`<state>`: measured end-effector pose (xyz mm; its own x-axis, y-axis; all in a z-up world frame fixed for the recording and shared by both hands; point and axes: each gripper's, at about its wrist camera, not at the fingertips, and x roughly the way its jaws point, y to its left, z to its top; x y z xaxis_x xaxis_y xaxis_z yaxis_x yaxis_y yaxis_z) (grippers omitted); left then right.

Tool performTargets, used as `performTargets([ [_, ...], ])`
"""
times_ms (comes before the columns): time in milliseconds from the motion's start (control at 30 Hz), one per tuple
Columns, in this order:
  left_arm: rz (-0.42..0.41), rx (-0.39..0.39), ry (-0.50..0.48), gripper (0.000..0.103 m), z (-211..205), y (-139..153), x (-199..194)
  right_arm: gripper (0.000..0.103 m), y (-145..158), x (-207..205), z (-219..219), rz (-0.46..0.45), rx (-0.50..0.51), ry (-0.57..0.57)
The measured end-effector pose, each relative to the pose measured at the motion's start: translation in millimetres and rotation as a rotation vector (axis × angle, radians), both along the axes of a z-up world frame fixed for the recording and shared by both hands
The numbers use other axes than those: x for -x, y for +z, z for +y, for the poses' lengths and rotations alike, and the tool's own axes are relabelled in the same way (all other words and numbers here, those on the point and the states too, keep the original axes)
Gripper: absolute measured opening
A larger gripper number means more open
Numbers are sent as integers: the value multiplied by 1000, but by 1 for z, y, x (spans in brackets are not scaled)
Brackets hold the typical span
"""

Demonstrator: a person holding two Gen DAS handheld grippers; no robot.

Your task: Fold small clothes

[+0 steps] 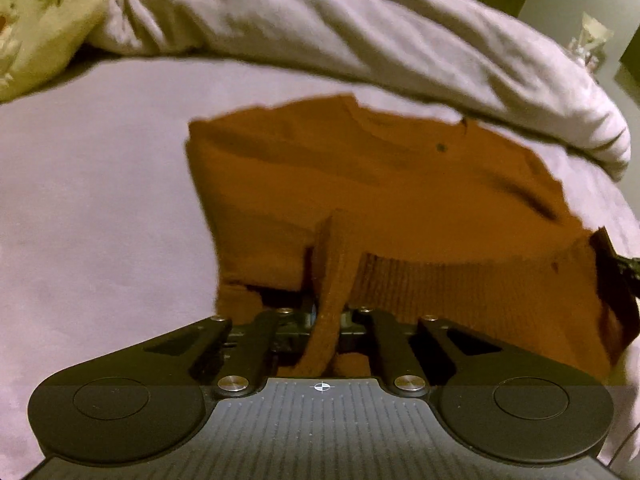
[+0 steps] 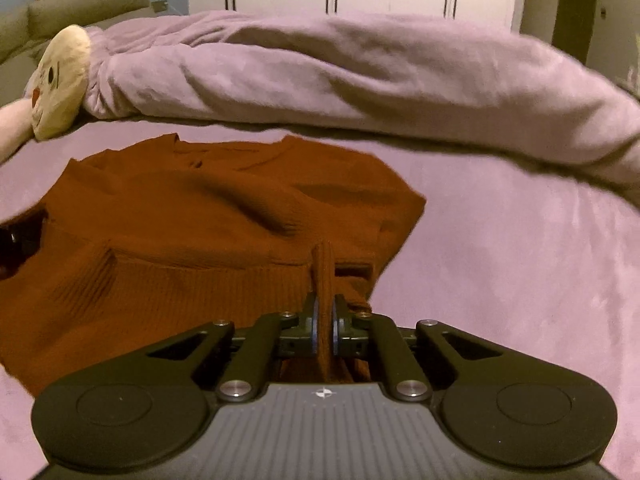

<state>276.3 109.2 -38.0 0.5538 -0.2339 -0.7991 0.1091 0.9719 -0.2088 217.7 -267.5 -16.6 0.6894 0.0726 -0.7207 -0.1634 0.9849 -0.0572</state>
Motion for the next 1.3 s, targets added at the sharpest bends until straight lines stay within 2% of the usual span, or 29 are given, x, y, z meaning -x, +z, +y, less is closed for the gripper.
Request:
performTargets([
  [100, -69, 19, -22, 8, 5, 27, 10, 5, 18, 13, 6, -52, 18, 44],
  [233, -166, 6, -7, 7, 10, 66, 8, 5, 47, 19, 9, -141, 23, 73],
  [333, -223, 4, 37, 7, 17, 85, -10, 5, 64, 7, 10, -205, 32, 55],
  [433, -251, -8, 87, 7, 23, 91, -35, 5, 72, -18, 8, -250, 34, 21],
  [600, -238, -55, 148, 7, 28, 78, -84, 4, 69, -72, 14, -260, 69, -17],
  [767, -210, -111, 178, 7, 25, 50, -118, 4, 50, -114, 23, -245, 104, -34],
  [967, -152, -161, 163, 7, 20, 18, -137, 4, 9, -149, 31, -146, 202, -33],
  [1133, -182, -152, 177, 7, 22, 21, -149, 4, -2, -161, 29, -141, 242, -38],
  [1300, -241, -194, 181, 7, 15, 27, -169, 4, 0, -180, 24, -161, 257, -108],
])
